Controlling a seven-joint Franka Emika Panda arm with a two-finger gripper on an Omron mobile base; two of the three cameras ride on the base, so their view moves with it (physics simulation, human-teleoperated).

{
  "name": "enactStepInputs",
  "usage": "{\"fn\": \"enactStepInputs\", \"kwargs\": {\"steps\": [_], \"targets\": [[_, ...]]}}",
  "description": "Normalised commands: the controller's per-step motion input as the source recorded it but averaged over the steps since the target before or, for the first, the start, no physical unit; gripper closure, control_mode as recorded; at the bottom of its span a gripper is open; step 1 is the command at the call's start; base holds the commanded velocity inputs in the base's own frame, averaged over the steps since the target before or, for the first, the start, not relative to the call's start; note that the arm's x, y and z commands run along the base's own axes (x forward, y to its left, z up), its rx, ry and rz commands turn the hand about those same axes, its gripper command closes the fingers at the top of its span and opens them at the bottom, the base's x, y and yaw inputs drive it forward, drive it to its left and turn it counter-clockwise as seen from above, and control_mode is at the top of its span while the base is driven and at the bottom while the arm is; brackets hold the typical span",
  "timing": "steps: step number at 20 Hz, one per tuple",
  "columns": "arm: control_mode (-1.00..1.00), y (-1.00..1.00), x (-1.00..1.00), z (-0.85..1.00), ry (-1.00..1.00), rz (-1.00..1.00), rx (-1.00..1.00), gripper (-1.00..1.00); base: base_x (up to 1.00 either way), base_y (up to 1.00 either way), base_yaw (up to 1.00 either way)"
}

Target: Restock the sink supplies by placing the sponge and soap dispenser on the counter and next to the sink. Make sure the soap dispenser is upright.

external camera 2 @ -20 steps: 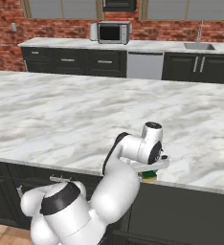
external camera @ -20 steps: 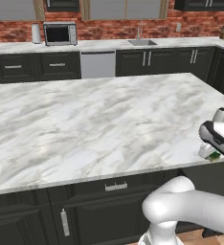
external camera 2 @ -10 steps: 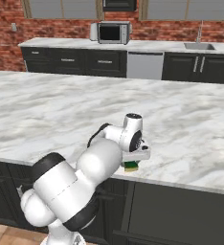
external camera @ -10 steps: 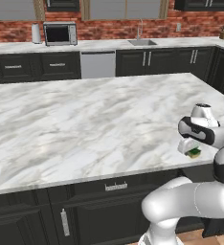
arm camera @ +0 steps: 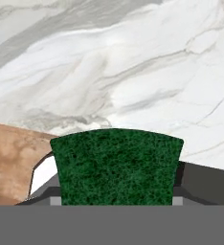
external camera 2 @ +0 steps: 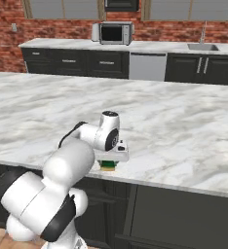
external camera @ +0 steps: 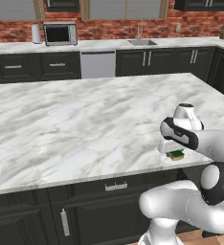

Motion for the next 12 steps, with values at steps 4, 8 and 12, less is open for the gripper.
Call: {"fn": "enactStepInputs", "kwargs": {"steps": [4,8,12], "targets": [[-1.00,1.00,-0.24,0.00,-0.02,-0.16,-0.12,1.00,0.00,0.00,0.00],[1.00,0.62,0.04,0.00,0.05,-0.06,-0.04,1.00,0.00,0.07,0.00],[1.00,0.00,0.00,0.00,0.00,0.00,0.00,1.00,-0.75,0.66,0.01]]}}
